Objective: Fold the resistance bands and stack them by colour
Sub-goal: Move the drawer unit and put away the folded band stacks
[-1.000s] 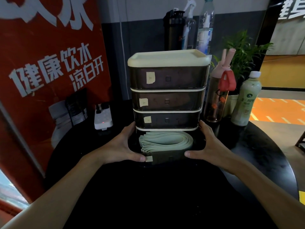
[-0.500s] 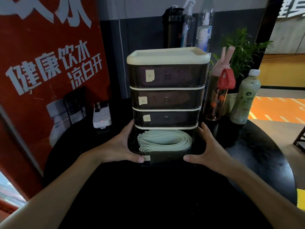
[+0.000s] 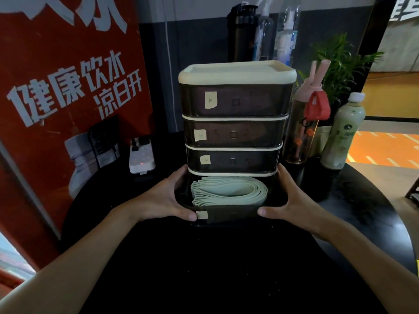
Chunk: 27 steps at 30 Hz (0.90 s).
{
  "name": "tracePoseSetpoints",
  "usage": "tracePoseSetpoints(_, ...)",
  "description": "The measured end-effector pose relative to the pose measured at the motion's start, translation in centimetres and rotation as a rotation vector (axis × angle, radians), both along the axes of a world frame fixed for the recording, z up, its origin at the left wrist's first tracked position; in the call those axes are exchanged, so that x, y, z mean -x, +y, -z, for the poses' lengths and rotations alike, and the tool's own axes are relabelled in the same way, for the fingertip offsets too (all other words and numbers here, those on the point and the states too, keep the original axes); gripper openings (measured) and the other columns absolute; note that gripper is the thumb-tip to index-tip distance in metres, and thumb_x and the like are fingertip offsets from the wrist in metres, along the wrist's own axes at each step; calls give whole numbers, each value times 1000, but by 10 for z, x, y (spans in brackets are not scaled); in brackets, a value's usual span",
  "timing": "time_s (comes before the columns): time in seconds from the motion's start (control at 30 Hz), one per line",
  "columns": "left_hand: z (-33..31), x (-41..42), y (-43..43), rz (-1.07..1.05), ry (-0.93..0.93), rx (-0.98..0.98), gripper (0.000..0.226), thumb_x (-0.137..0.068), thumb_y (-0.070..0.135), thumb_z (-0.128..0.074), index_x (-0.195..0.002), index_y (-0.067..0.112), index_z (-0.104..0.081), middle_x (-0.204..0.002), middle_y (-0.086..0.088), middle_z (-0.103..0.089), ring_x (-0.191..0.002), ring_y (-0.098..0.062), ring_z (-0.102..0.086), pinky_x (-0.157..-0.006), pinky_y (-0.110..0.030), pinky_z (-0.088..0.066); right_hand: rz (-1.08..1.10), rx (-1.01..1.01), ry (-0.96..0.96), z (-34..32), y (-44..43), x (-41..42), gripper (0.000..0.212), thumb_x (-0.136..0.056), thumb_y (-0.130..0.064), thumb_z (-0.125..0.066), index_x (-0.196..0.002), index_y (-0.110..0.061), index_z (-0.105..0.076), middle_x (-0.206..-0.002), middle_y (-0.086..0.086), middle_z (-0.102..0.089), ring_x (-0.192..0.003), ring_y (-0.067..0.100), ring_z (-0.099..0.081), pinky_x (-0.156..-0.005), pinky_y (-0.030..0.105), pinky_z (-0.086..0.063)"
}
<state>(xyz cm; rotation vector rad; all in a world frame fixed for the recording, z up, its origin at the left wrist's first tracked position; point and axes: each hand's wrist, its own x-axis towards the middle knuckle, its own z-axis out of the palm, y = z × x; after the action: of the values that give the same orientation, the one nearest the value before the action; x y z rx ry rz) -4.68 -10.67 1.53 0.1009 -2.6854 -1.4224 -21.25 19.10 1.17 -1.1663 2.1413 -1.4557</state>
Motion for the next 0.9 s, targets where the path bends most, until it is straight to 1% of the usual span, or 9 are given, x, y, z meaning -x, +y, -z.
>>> tracePoseSetpoints(0.1,1,0,-1,12,-11,-2,133,-52,26,-97,-156,35,-15,-149,25,-40,-139,6,-35,-121,-32,-25,-3,-3,16,1,1,-2,123,-58,-35,-92,-150,-46,-12,-137,-37,-41,-126,-18,-38,-103,11,-30)
tracePoseSetpoints(0.17,1,-1,-4,20,-22,-6,132,-54,19,-97,-156,34,-13,-149,27,-38,-138,8,-35,-120,-29,-26,-8,-35,33,6,5,0,130,-51,-41,-94,-149,-47,-9,-130,-49,-38,-123,-24,-36,-99,2,-29)
tracePoseSetpoints(0.23,-2,-1,-9,45,-58,12,136,-55,26,-97,-157,35,-7,-152,27,-33,-140,9,-31,-122,-32,-24,-14,-83,29,7,10,3,138,-45,-48,-94,-148,-48,-2,-124,-57,-33,-122,-27,-34,-102,3,-28)
tracePoseSetpoints(0.3,-5,1,-13,87,-104,54,142,-53,38,-97,-156,40,1,-156,26,-26,-142,6,-27,-123,-37,-22,-54,-148,51,2,11,5,141,-45,-50,-94,-148,-52,2,-133,-50,-30,-127,-20,-35,-109,14,-30)
tracePoseSetpoints(0.43,-9,8,-13,169,-101,44,143,-57,34,-96,-155,40,7,-158,27,-21,-145,4,-23,-123,-37,-20,-102,-163,62,-8,9,12,128,-51,-33,-92,-140,-54,-3,-131,-47,-30,-118,-29,-35,-92,-3,-32)
tracePoseSetpoints(0.53,-6,9,-12,149,-60,9,140,-56,29,-96,-156,38,1,-157,27,-26,-144,4,-25,-123,-39,-21,-87,-174,37,-4,9,14,130,-51,-36,-93,-144,-53,-2,-123,-53,-40,-115,-26,-42,-88,-2,-36)
tracePoseSetpoints(0.63,-1,9,-12,113,-32,-16,139,-52,27,-97,-157,35,-5,-155,24,-32,-143,3,-28,-123,-39,-22,-73,-157,35,-2,8,11,116,-50,-29,-89,-127,-64,-9,-123,-45,-42,-111,-26,-45,-85,-2,-37)
tracePoseSetpoints(0.8,5,10,-13,79,-26,-47,140,-49,27,-97,-156,37,-7,-153,23,-35,-141,2,-34,-119,-41,-30,-61,-94,72,1,4,10,115,-50,-33,-92,-136,-56,-20,-140,-22,-45,-124,-13,-45,-94,4,-38)
tracePoseSetpoints(0.9,1,14,-21,121,-84,-12,146,-47,35,-99,-154,44,1,-156,25,-28,-143,2,-30,-119,-41,-30,-53,-88,84,3,6,10,117,-49,-43,-95,-137,-58,-19,-145,-21,-41,-129,-11,-41,-99,7,-37)
